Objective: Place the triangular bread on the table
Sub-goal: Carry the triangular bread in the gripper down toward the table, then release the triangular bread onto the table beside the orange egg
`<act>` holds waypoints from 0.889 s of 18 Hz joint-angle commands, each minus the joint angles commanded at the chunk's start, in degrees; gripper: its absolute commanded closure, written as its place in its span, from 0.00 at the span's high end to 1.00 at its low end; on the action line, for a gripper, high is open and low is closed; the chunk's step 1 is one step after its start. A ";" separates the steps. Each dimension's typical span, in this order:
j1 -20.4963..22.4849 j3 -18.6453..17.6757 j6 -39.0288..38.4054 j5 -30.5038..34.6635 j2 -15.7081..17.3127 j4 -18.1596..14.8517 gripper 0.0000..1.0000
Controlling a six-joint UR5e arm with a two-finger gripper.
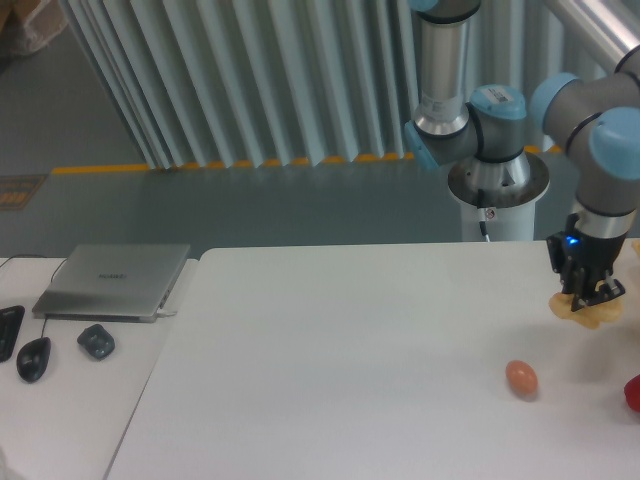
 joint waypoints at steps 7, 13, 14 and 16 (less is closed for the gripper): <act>0.00 -0.35 0.43 0.00 0.00 2.02 1.00; 0.00 0.00 0.25 0.17 0.17 3.33 1.00; 0.00 -0.26 0.17 0.17 0.35 4.30 1.00; 0.00 -0.35 0.08 0.17 0.35 4.83 1.00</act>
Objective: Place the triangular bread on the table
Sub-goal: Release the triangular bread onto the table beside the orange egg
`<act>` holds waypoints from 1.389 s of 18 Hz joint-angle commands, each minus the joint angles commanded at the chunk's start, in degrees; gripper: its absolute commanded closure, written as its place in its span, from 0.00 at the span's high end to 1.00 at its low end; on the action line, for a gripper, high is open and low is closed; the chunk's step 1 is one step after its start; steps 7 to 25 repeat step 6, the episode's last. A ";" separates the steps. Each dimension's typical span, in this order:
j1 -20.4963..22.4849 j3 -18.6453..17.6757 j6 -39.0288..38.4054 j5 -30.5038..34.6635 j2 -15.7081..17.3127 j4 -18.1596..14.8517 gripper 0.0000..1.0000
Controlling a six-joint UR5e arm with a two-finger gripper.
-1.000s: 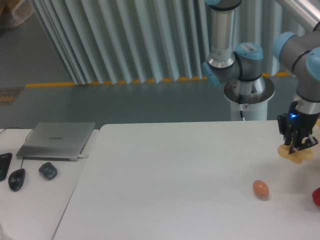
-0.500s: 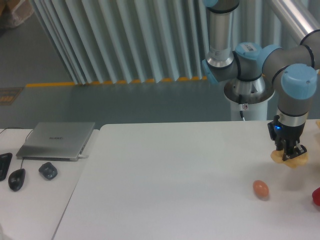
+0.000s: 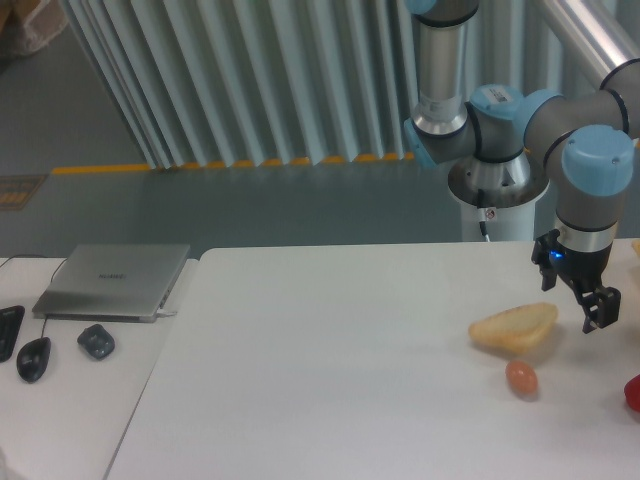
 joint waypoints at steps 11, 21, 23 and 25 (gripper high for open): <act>0.00 0.00 0.09 -0.09 0.18 0.09 1.00; 0.00 0.00 0.09 -0.09 0.18 0.09 1.00; 0.00 0.00 0.09 -0.09 0.18 0.09 1.00; 0.00 0.00 0.09 -0.09 0.18 0.09 1.00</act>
